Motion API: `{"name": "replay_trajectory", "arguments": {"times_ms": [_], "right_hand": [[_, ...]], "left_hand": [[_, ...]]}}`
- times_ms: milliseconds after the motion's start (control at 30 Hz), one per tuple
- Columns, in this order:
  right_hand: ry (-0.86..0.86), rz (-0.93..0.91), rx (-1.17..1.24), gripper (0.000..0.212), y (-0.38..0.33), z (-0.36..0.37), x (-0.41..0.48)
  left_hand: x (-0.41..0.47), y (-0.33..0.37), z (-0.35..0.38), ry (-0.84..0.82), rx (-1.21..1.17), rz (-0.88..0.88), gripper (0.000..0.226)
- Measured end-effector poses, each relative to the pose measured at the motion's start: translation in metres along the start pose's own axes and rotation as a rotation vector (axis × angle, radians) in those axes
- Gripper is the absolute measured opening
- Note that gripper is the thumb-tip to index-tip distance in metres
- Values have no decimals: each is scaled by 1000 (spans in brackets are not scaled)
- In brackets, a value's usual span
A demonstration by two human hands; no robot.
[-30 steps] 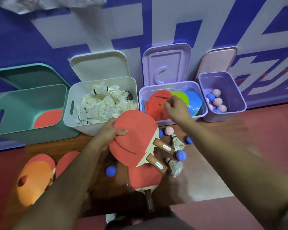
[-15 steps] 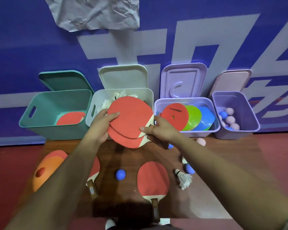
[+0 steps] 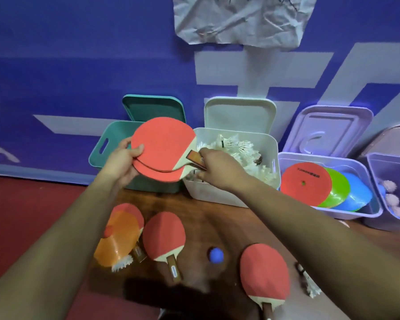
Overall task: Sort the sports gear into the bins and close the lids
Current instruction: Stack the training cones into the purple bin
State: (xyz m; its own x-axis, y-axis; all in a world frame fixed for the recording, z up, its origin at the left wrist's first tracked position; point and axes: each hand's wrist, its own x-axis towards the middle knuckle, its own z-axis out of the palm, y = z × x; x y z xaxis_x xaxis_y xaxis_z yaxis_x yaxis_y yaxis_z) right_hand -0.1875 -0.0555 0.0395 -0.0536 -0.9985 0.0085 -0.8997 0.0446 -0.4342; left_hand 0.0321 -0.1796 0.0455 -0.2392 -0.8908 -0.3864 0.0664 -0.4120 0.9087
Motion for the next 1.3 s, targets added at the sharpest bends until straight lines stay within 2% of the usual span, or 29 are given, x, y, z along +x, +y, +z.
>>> {"name": "replay_trajectory", "arguments": {"times_ms": [133, 333, 400, 567, 633, 733, 933, 1000, 1100, 1200, 1300], "right_hand": [[19, 32, -23, 24, -33, 28, 62], [-122, 139, 66, 17, -55, 78, 141], [-133, 191, 57, 17, -55, 95, 162], [-196, 287, 3, 22, -50, 132, 194], [-222, 313, -14, 22, -49, 146, 200], [-269, 340, -55, 22, -48, 166, 208], [-373, 402, -125, 37, -34, 192, 216], [-349, 407, -105, 32, -37, 192, 216], [-201, 380, -18, 23, -49, 181, 211], [-3, 310, 84, 30, -72, 168, 192], [173, 240, 244, 23, -107, 155, 162]], "left_hand": [[46, 11, -56, -13, -11, -54, 40], [139, 9, -109, 50, 341, -8, 41], [171, 0, -125, 20, 515, 0, 40], [236, -34, -147, -55, 755, -24, 44], [254, -45, -153, -113, 863, -58, 52], [274, -64, -164, -202, 1045, -98, 50], [287, -80, -157, -247, 1187, -116, 55], [283, -76, -153, -248, 1224, -83, 59], [265, -67, -149, -233, 1249, 57, 57], [227, -49, -148, -180, 1017, 147, 39], [170, -29, -154, -182, 828, 351, 21]]}}
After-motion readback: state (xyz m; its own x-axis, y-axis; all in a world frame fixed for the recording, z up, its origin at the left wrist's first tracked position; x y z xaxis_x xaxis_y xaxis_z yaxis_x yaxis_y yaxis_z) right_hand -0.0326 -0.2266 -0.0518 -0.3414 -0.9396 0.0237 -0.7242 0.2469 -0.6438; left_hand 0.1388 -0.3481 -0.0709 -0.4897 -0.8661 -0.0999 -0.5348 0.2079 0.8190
